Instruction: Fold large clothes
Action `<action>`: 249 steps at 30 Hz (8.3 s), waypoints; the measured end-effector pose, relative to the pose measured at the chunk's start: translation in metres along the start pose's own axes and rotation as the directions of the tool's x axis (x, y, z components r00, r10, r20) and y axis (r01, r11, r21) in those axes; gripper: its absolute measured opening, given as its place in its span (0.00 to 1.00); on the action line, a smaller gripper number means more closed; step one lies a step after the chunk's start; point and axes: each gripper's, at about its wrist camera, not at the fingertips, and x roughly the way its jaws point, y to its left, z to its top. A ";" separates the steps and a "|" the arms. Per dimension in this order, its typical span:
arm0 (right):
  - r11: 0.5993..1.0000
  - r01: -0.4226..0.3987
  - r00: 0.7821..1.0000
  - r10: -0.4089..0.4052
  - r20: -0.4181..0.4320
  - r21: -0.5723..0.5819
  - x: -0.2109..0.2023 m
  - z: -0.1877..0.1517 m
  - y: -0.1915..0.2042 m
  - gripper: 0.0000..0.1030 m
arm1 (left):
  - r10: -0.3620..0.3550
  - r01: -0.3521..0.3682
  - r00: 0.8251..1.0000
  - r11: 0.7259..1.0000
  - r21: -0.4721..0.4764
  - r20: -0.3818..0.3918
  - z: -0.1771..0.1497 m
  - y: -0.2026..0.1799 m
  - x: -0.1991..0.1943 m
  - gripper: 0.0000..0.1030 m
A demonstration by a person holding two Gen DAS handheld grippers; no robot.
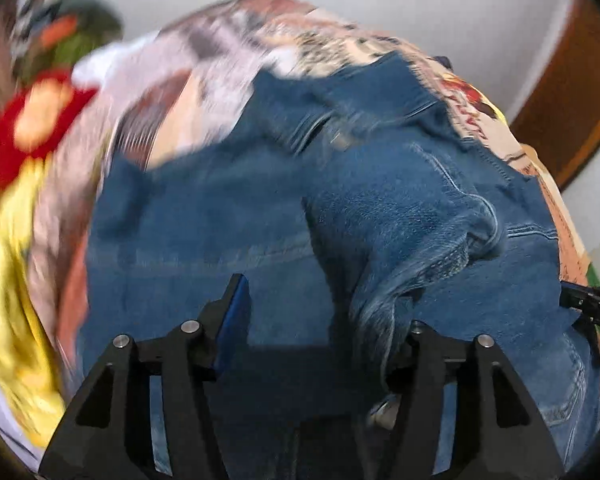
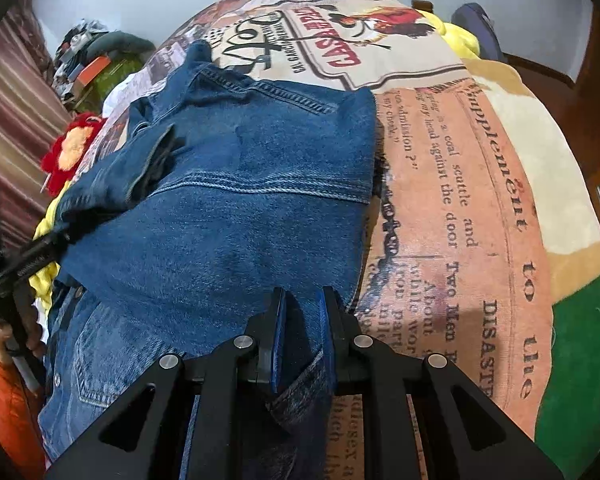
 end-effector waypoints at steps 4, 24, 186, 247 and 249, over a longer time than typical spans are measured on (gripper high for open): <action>0.999 0.030 1.000 -0.030 0.006 -0.029 0.000 -0.002 0.005 0.12 | -0.022 0.020 1.000 0.996 -0.082 -0.021 -0.011 0.018 0.000 0.66; 0.988 0.133 0.991 -0.131 0.034 -0.080 0.001 -0.005 0.018 0.12 | -0.016 0.007 0.999 0.979 -0.204 -0.045 -0.031 0.083 -0.002 0.60; 0.986 0.034 0.966 0.009 0.259 -0.162 -0.144 0.007 0.094 1.00 | 0.099 -0.089 0.968 0.995 -0.055 0.232 -0.027 0.108 -0.175 0.94; 0.975 -0.185 0.923 0.215 0.318 -0.122 -0.115 0.108 0.097 0.13 | -0.031 0.087 0.948 0.983 -0.163 0.317 0.061 0.147 -0.156 0.17; 0.978 -0.178 0.923 0.206 0.327 -0.113 -0.107 0.130 0.098 0.13 | -0.026 0.086 0.948 0.980 -0.177 0.318 0.080 0.153 -0.143 0.17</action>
